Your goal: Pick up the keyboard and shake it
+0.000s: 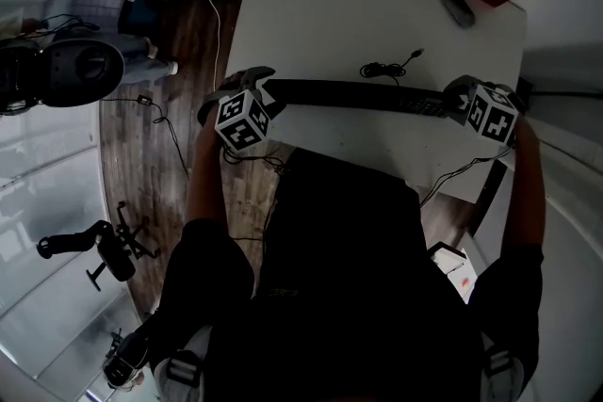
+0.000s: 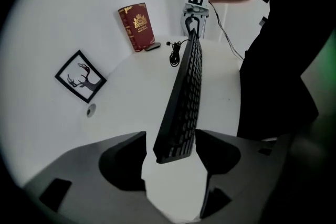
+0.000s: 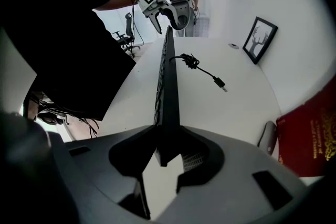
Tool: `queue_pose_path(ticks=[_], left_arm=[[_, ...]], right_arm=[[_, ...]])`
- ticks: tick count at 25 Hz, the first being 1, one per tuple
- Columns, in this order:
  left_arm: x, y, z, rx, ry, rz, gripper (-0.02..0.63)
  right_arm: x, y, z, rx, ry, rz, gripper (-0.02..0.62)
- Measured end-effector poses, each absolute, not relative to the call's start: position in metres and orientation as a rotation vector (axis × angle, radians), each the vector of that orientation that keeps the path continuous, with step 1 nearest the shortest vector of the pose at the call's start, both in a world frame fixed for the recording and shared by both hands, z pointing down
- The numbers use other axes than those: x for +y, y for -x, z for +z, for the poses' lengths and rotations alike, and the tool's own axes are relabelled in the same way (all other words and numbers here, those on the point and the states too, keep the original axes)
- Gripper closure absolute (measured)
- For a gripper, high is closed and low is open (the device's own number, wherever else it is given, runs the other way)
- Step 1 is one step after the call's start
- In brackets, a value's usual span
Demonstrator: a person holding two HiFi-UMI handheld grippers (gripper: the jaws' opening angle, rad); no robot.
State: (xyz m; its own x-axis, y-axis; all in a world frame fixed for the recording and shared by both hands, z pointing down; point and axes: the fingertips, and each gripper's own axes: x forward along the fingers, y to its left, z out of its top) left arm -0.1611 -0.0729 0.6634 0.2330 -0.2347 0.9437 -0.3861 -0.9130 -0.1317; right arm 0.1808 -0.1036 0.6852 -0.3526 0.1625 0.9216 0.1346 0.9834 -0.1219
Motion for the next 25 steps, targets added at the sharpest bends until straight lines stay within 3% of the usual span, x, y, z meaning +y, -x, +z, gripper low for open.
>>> queue_pose_path(ticks=[7, 20, 25], left_arm=[[-0.07, 0.164, 0.703, -0.595, -2.261, 1.868, 0.311], [-0.048, 0.163, 0.701, -0.659, -2.378, 2.012, 0.414], [-0.047, 0.162, 0.703, -0.671, -2.315, 2.021, 0.419]], right_arm=[[-0.103, -0.181, 0.685, -1.923, 0.197, 0.001, 0.457], [-0.074, -0.182, 0.684, -1.871, 0.258, 0.05, 0.492], [-0.069, -0.182, 0.686, -1.857, 0.246, 0.056, 0.494]])
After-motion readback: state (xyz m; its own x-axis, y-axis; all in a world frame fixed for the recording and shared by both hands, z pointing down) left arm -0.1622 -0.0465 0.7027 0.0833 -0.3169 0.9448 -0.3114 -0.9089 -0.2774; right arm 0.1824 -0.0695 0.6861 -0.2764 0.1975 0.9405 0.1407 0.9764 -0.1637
